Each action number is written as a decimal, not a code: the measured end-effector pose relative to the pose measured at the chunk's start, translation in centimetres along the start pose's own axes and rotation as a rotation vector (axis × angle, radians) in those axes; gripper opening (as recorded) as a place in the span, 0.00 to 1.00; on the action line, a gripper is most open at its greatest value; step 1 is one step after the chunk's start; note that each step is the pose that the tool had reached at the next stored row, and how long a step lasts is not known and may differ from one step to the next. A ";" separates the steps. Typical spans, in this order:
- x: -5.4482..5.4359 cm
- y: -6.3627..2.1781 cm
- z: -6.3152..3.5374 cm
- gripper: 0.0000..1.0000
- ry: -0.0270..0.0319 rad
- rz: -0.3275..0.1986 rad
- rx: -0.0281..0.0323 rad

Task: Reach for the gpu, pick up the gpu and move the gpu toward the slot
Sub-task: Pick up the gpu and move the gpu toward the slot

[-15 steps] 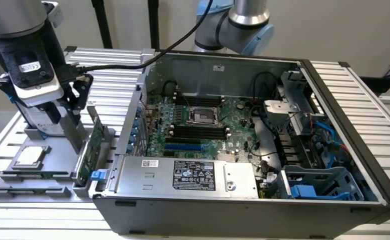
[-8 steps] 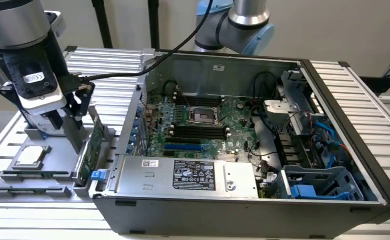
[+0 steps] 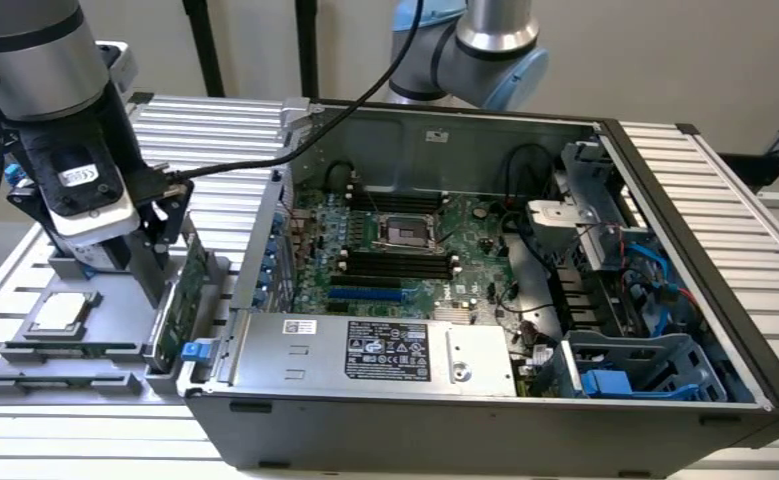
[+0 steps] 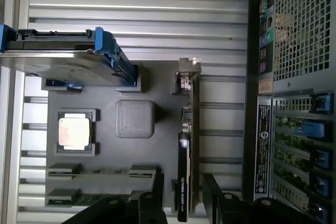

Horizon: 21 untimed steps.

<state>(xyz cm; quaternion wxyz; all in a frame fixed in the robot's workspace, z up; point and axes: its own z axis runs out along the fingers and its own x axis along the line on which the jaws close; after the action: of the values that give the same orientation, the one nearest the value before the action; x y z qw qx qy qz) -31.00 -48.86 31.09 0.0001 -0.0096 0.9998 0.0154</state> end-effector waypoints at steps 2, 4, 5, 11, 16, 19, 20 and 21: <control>0.0 -0.01 0.36 0.42 -0.0003 0.000 0.0001; 0.0 -0.02 0.72 0.42 -0.0008 0.000 0.0002; 0.0 -0.03 0.90 0.42 -0.0012 0.000 0.0002; 0.0 -0.05 1.99 0.42 -0.0033 0.000 0.0017; 0.0 0.01 2.91 0.42 -0.0054 0.000 0.0034; 0.0 0.13 3.46 0.42 -0.0064 0.000 0.0042; 0.0 0.19 3.63 0.42 -0.0066 0.000 0.0045; -0.1 0.28 3.80 0.42 -0.0069 0.000 0.0048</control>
<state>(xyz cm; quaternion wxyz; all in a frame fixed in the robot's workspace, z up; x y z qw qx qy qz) -30.95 -48.46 27.30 0.0036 -0.0097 0.9999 0.0130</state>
